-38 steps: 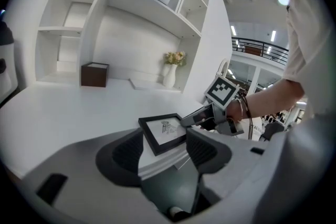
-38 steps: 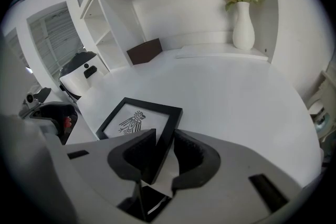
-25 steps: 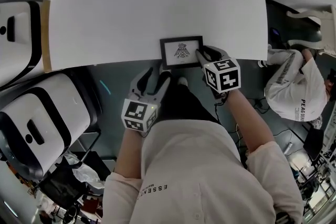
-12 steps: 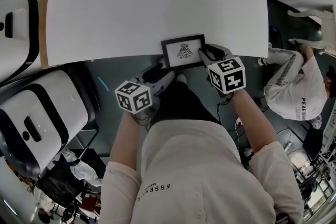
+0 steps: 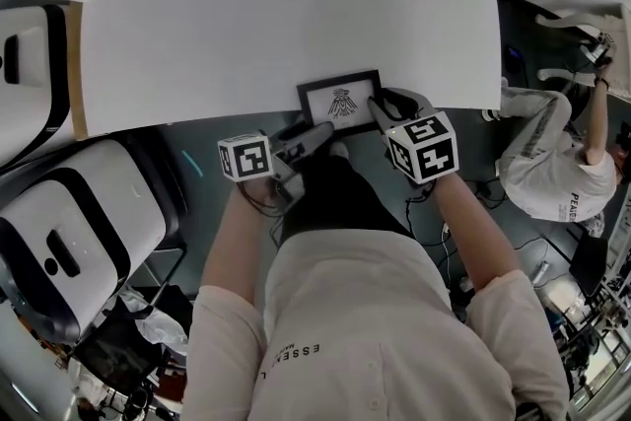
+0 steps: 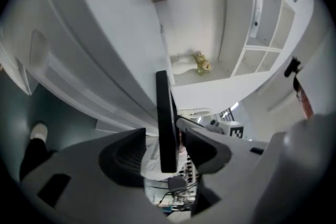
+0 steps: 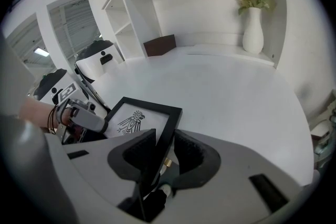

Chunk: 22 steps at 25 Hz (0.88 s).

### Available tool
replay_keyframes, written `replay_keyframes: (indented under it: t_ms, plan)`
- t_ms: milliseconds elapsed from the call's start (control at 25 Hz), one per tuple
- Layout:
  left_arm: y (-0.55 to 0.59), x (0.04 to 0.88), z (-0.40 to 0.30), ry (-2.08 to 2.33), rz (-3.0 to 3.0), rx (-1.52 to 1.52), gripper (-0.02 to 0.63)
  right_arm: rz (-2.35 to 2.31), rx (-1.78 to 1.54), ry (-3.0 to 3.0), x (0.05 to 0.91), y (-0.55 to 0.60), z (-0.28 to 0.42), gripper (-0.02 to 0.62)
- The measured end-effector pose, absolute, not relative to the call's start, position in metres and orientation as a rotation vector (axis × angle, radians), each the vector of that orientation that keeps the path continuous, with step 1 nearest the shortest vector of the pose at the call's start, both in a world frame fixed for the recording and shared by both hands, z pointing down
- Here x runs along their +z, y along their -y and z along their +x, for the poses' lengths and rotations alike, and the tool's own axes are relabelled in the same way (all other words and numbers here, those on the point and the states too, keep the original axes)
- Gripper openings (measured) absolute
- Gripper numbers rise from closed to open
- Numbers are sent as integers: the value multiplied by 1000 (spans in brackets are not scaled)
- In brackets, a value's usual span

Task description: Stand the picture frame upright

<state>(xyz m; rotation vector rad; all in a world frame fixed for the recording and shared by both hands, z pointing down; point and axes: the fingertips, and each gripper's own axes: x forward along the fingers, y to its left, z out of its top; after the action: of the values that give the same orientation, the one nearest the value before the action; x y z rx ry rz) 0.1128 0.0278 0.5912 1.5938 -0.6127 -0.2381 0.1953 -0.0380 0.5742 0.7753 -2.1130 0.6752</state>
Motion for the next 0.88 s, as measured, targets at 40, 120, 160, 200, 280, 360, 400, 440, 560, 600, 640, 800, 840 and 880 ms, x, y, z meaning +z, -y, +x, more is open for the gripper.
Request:
replay_keyframes:
  t_ms: [40,120,160,200,280,360,400,440,560,600,640,800,840,880]
  plan:
    - [-25,590,115,582,1542,-282,235,775,675,2112,574,38,195,120]
    - [-20,587,119,535,1467,-354,224,773,676,2111,575,38,196,120]
    - [-19,586,121,522,1459,-365,221,772,677,2112,575,38,195,120]
    - [-19,586,123,515,1459,-365,215,771,679,2112,575,38,195,120]
    - [-19,585,127,507,1453,-357,142,771,679,2113,575,39,196,121]
    - [-19,583,129,508,1460,-356,39,775,673,2112,575,39,197,123]
    - [-18,582,129,509,1467,-356,37,777,670,2113,574,39,197,123]
    - [-18,582,129,508,1472,-357,36,777,667,2116,574,39,197,123]
    - [-18,578,129,504,1488,-358,26,776,663,2122,574,40,197,123]
    - [-18,578,130,506,1495,-355,24,777,661,2124,574,40,198,123]
    - [-18,577,131,509,1502,-353,22,780,661,2125,574,41,199,123]
    - [-18,572,127,530,1509,-363,17,821,678,2164,562,43,197,130]
    - [-19,570,126,536,1512,-363,17,831,684,2187,557,44,196,130]
    - [-19,569,125,540,1519,-360,17,838,688,2210,551,44,195,130]
